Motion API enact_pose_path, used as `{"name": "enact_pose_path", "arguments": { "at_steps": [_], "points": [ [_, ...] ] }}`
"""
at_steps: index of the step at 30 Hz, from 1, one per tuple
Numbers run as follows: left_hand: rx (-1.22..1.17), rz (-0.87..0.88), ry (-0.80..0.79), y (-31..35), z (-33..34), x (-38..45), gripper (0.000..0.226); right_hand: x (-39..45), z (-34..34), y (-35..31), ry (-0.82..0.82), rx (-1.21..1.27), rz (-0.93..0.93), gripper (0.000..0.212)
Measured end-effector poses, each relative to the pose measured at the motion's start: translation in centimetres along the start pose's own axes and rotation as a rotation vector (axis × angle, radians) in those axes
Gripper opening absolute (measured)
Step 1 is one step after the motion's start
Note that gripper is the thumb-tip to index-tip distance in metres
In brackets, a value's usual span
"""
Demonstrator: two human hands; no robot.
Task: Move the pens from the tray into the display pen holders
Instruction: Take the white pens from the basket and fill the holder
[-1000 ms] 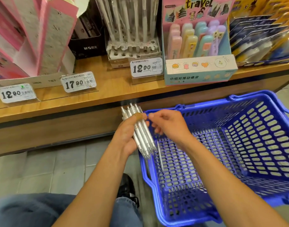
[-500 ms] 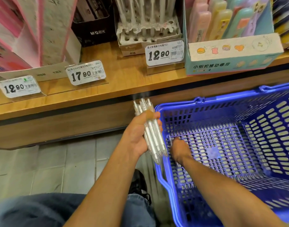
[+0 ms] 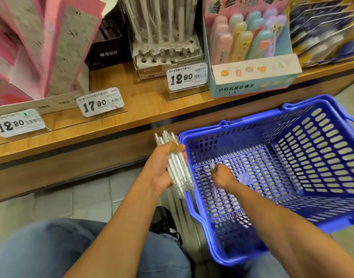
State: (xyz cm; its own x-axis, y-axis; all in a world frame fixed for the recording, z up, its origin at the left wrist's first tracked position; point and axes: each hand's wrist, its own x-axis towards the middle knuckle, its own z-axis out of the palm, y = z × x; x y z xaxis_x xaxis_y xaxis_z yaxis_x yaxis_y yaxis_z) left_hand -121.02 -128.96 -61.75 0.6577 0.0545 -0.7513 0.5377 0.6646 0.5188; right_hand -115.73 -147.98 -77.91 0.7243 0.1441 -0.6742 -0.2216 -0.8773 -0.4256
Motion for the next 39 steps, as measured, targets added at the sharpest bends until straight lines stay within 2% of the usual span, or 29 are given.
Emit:
{"name": "enact_pose_path", "arguments": {
  "at_steps": [2,4,8,10,16,24,31,35,39],
  "points": [
    [0.023,-0.076,0.033,-0.2,0.6,-1.2,0.007,-2.3,-1.9,-0.2,-0.020,0.099,0.007,0.031],
    [0.054,-0.136,0.067,-0.1,1.5,-3.2,0.010,-4.9,-4.1,-0.9,-0.037,0.150,0.009,0.029],
    [0.142,-0.180,0.073,2.5,3.7,-8.9,0.009,-11.6,-9.1,-3.3,-0.072,0.359,0.025,0.028],
    [0.148,-0.188,0.054,4.7,5.6,-12.9,0.016,-15.7,-12.0,-5.0,-0.074,0.424,0.017,0.027],
    [0.248,-0.125,0.069,12.1,12.7,-27.2,0.008,-31.7,-22.2,-11.2,-0.072,0.499,-0.082,0.022],
    [0.195,-0.021,0.048,19.0,17.7,-46.0,0.021,-50.4,-32.9,-20.0,-0.026,0.537,-0.214,0.018],
    [0.068,0.102,0.084,24.6,15.7,-56.6,0.018,-60.0,-37.3,-29.6,-0.070,0.472,-0.374,0.022],
    [0.020,0.131,0.050,28.8,11.5,-60.3,0.031,-61.5,-36.6,-35.4,-0.050,0.423,-0.431,0.026],
    [-0.012,0.160,0.082,33.6,6.2,-62.6,0.025,-61.7,-34.8,-41.9,-0.050,0.381,-0.448,0.023]
  ]
}}
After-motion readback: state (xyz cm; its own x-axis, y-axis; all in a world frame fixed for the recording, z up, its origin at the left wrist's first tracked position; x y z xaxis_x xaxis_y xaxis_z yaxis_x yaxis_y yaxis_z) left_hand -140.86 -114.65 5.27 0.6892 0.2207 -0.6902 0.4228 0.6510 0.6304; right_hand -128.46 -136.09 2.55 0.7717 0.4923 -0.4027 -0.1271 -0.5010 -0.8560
